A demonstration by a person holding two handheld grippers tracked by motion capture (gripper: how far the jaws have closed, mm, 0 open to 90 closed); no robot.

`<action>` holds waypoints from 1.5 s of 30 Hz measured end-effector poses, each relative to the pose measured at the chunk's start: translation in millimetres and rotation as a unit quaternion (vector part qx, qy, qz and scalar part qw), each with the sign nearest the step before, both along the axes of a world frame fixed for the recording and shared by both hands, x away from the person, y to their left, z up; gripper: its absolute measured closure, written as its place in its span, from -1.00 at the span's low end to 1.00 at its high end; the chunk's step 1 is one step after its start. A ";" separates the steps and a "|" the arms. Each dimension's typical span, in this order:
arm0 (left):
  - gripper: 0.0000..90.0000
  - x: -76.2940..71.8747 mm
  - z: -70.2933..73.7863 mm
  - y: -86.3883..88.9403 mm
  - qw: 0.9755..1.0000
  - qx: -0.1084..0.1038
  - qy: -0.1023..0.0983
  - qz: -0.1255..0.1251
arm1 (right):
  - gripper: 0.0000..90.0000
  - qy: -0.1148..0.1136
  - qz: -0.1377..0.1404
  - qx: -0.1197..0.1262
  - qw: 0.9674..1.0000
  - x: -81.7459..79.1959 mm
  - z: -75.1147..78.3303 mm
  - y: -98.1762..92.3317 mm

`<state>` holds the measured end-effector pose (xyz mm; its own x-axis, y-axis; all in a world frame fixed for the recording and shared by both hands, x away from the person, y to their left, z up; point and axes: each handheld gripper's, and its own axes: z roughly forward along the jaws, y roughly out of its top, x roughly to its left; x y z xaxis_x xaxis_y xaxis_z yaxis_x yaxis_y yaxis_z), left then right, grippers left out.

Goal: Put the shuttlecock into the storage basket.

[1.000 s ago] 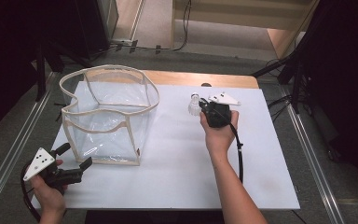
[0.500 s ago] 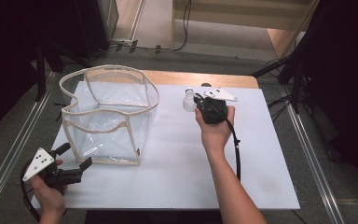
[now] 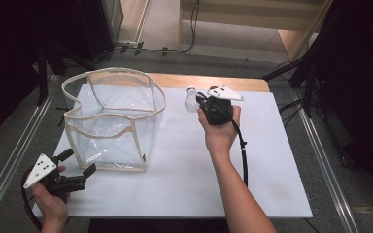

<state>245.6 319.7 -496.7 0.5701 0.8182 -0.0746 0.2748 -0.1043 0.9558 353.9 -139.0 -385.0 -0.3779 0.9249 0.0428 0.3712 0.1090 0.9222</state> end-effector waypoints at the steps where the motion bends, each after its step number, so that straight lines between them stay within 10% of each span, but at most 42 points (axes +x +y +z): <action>1: -1.00 0.0 0.0 0.0 1.000 0.000 0.000 0.000 | 0.92 -0.001 0.001 -0.001 1.000 -0.1 1.0 1.0; 45: -1.00 0.0 0.1 0.7 1.000 -0.004 0.000 0.000 | 0.92 -0.032 0.052 0.017 0.998 4.4 40.8 49.6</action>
<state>245.6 320.4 -496.6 0.5702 0.8175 -0.0812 0.2756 -0.0972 0.9563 358.4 -89.3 -344.3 -0.4747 0.8790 0.0458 0.2996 0.1124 0.9474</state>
